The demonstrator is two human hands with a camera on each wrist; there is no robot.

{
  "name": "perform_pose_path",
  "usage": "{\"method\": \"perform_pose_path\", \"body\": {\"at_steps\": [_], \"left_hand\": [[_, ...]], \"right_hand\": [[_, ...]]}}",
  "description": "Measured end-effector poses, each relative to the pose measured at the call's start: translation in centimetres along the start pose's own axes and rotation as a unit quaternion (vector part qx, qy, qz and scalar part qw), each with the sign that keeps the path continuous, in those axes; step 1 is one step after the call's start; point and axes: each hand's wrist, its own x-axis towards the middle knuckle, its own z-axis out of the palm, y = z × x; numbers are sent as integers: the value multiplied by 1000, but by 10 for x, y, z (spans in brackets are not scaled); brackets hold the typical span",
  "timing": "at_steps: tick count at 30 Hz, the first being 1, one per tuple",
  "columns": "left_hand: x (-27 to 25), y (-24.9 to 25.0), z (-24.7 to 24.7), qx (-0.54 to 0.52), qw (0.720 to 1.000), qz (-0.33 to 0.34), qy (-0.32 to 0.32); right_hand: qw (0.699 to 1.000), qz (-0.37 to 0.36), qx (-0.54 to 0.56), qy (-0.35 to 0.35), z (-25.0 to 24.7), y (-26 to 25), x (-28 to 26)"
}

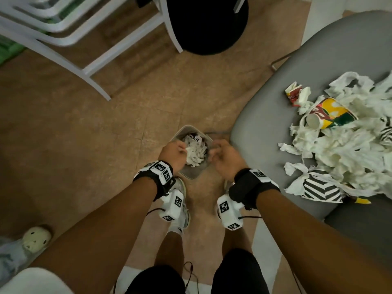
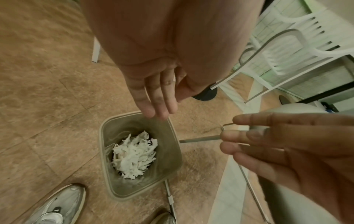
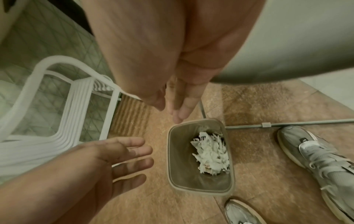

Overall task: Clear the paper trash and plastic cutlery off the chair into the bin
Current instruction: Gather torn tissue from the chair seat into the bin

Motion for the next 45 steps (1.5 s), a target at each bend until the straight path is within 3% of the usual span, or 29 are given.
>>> {"method": "perform_pose_path", "body": {"at_steps": [8, 18, 23, 26, 29, 34, 37, 41, 45], "left_hand": [[-17, 125, 35, 101, 990, 93, -14], [-43, 288, 181, 198, 939, 255, -115], [-57, 339, 247, 255, 893, 336, -160], [-60, 346, 275, 361, 839, 352, -203], [-54, 340, 284, 462, 791, 351, -194], [-33, 339, 258, 354, 843, 355, -193], [-24, 342, 238, 310, 871, 346, -160], [-15, 341, 219, 281, 891, 345, -92], [-16, 333, 212, 230, 905, 349, -75]], "right_hand": [[997, -23, 55, 53, -110, 18, -39], [974, 47, 95, 202, -272, 131, -102], [947, 87, 82, 299, -320, 173, -117], [928, 114, 64, 350, -339, 191, -115], [932, 123, 45, 339, -347, 203, -105], [928, 152, 34, 339, -345, 208, -87], [919, 173, 47, 351, -345, 206, -77], [913, 196, 48, 354, -346, 205, -65], [908, 231, -5, 349, -345, 201, -57]]}}
